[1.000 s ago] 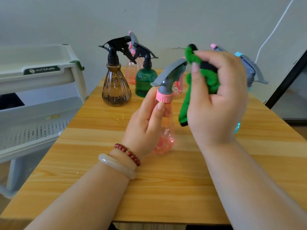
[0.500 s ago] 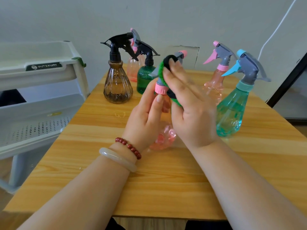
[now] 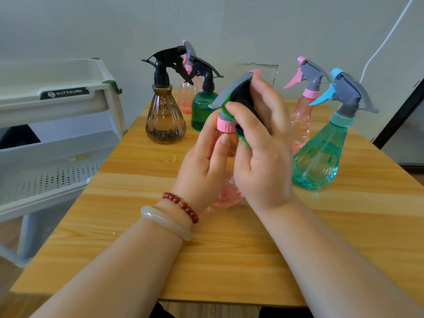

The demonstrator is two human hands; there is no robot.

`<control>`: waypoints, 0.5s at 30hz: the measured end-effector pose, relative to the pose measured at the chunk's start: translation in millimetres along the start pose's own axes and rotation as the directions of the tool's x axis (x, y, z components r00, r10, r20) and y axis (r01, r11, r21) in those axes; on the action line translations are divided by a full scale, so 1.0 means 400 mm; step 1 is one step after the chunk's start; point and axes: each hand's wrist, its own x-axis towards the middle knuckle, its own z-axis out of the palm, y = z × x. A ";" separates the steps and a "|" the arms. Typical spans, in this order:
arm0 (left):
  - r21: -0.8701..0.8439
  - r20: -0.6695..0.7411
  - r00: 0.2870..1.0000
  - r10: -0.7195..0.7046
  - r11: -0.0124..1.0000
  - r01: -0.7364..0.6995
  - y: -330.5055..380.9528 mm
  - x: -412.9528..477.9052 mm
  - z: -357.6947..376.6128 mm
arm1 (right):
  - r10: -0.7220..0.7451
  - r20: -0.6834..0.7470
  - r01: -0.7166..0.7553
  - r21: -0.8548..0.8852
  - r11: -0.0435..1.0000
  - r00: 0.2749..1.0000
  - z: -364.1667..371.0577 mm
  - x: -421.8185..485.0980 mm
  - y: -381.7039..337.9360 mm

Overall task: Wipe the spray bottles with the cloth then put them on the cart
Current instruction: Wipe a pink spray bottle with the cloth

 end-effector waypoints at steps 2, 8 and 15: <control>0.008 -0.010 1.000 -0.013 1.000 0.013 0.005 0.001 0.000 | -0.020 -0.002 0.019 -0.008 1.000 1.000 -0.008 0.007 0.012; -0.037 -0.004 0.999 -0.053 0.998 0.053 -0.002 0.004 0.004 | 0.070 -0.096 -0.086 -0.176 0.981 0.993 -0.016 -0.007 0.063; 0.002 0.036 0.998 -0.045 0.999 0.044 -0.002 -0.004 0.009 | 0.186 -0.206 -0.204 -0.072 0.976 0.961 -0.044 0.013 0.051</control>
